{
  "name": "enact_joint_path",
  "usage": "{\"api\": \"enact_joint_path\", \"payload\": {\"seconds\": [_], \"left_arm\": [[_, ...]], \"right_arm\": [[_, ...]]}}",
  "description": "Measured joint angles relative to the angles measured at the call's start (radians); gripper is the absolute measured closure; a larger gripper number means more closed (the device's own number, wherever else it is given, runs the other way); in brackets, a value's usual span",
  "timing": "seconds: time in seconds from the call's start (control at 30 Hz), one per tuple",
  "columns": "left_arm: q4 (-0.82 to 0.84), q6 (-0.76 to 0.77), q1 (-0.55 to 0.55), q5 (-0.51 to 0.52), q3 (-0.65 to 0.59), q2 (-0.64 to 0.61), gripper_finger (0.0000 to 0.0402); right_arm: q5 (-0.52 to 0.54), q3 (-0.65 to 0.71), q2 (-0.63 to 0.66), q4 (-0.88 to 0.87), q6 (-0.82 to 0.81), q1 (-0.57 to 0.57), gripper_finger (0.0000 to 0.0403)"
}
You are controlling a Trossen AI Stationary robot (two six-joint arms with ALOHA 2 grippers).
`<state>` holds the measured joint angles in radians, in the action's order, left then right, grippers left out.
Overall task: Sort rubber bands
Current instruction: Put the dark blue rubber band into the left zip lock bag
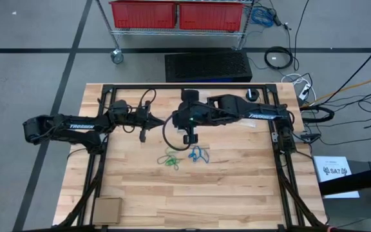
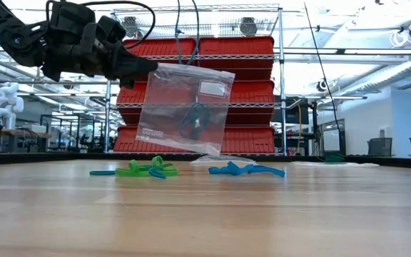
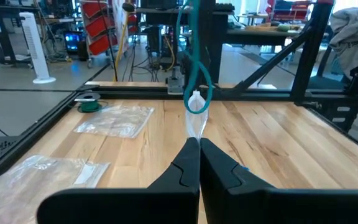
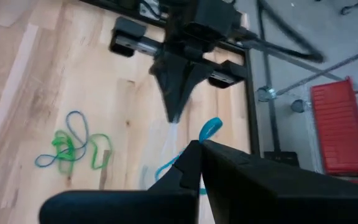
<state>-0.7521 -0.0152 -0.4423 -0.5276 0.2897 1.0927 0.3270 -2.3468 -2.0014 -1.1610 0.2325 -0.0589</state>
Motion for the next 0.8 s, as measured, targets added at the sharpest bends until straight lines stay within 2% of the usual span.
{"api": "enact_joint_path", "payload": {"seconds": [0.2,0.8], "left_arm": [[-0.001,0.007,0.000,0.000,0.000,0.000,0.0401],[-0.002,0.008,0.000,-0.020,0.002,0.000,0.0401]], "right_arm": [[-0.024,0.075,-0.015,-0.003,0.000,0.011,0.0403],[-0.125,0.339,-0.014,0.161,-0.085,0.065,0.0403]]}}
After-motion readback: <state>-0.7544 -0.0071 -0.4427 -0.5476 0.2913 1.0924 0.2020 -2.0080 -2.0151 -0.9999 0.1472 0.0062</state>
